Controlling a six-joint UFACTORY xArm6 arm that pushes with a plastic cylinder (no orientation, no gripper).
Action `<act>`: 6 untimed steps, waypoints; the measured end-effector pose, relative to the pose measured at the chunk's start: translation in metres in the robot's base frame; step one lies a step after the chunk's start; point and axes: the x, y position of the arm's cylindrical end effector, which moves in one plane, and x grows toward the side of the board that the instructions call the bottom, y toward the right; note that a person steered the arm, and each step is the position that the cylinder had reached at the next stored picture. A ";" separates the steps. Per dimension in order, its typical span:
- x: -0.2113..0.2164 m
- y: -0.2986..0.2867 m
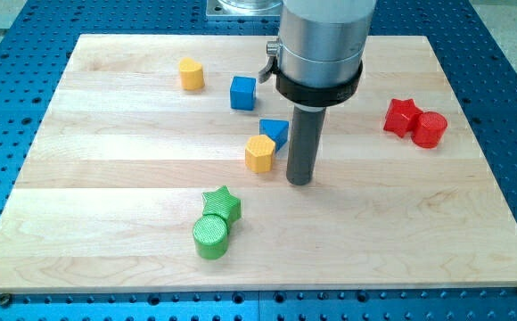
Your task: Move the yellow hexagon to the bottom left of the board
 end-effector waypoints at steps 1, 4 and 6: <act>-0.002 -0.034; -0.033 -0.061; -0.076 -0.041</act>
